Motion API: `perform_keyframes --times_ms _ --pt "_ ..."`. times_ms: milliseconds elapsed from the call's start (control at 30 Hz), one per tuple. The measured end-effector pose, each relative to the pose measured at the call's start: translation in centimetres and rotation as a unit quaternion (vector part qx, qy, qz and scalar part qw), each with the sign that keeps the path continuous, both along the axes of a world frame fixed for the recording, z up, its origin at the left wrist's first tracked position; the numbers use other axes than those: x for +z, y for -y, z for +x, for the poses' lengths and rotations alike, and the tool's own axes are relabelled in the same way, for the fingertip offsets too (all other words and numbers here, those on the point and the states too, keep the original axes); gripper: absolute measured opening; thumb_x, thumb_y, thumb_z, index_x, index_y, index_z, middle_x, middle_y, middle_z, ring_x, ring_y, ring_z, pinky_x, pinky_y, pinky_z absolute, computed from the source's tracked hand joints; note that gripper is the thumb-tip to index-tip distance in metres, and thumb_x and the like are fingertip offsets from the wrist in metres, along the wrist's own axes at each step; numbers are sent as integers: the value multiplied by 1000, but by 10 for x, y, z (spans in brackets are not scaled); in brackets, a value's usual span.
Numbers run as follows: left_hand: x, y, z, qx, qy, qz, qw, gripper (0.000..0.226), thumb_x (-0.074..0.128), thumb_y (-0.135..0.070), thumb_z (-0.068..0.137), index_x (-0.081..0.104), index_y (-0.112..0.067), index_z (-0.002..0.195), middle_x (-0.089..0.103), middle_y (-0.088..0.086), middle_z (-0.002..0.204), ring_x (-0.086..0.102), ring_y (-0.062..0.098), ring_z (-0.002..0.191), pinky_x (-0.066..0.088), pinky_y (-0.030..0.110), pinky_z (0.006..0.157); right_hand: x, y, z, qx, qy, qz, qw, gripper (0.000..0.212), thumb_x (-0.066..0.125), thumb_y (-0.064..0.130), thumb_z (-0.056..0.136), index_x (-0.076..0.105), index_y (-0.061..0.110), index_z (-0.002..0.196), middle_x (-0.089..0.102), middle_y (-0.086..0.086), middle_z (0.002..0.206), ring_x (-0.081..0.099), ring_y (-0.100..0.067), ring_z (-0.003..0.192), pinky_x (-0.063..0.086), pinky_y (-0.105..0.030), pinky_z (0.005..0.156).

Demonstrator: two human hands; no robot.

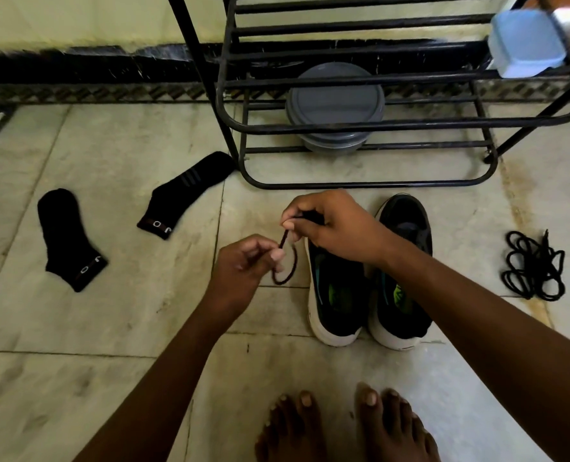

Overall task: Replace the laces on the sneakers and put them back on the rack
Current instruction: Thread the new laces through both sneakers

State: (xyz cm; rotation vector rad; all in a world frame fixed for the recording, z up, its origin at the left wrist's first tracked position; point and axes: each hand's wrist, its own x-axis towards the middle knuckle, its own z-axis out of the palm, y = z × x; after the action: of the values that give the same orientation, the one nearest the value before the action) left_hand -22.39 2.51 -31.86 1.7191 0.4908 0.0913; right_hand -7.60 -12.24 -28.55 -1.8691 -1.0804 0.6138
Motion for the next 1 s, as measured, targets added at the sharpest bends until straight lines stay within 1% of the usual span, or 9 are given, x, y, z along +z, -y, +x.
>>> perform_keyframes --times_ms 167,233,333,400,467,567,700,833,1000 --pt "-14 -41 -13 59 -40 217 974 18 60 -6 100 63 -18 87 67 -7 77 66 13 77 49 29 76 5 12 8 -9 -9 -17 1000 11 65 12 99 75 6 99 73 2 77 63 4 62 41 -6 63" --pt "-18 -60 -21 117 -155 371 908 19 57 -8 98 58 -25 90 61 -11 89 58 16 86 39 37 86 4 12 9 -13 -7 -19 1000 11 65 12 99 75 6 99 73 1 78 63 5 62 42 -6 63" --pt "-17 -79 -32 135 -356 423 822 16 57 -9 94 62 -21 103 59 2 111 56 30 109 32 51 97 2 7 7 -18 -9 -21 1000 12 65 14 99 75 9 100 74 3 78 66 1 67 45 -10 67" --pt "-21 -81 -35 106 -344 415 836 29 61 -11 93 62 -20 121 56 8 126 51 35 122 33 56 100 1 2 3 -8 -5 -15 1000 12 65 14 99 76 10 100 75 4 79 71 -6 73 54 -21 70" --pt "-16 -68 -30 34 -168 365 915 53 71 -10 90 53 -20 139 54 3 141 48 28 134 39 52 108 1 -3 -3 11 15 -11 1000 12 66 14 98 76 10 101 75 6 78 70 -5 73 52 -17 69" --pt "8 -28 -8 -117 -45 130 984 74 84 -17 83 46 -35 143 57 -17 141 48 -4 134 40 14 104 6 -8 -8 23 33 -2 999 11 67 15 98 77 11 102 74 8 77 69 -6 73 48 -12 70" --pt "8 -12 7 -106 1 48 993 10 67 -13 97 74 -17 103 76 -2 107 69 16 108 55 38 96 10 -5 -2 1 30 16 999 12 66 14 98 77 9 102 76 4 83 70 -5 73 48 -14 70" --pt "-9 -43 -7 39 -16 132 990 33 52 -25 107 76 -22 84 77 -6 89 71 10 94 52 35 91 5 6 8 -56 26 9 998 14 62 7 99 75 5 105 76 0 85 70 -8 62 59 -25 65" --pt "-21 -66 -24 202 -299 285 888 34 49 -40 106 75 -27 87 69 -3 107 59 29 113 33 53 101 3 6 7 -62 3 -9 998 15 62 3 98 76 1 103 76 -3 84 64 6 61 47 -9 62"
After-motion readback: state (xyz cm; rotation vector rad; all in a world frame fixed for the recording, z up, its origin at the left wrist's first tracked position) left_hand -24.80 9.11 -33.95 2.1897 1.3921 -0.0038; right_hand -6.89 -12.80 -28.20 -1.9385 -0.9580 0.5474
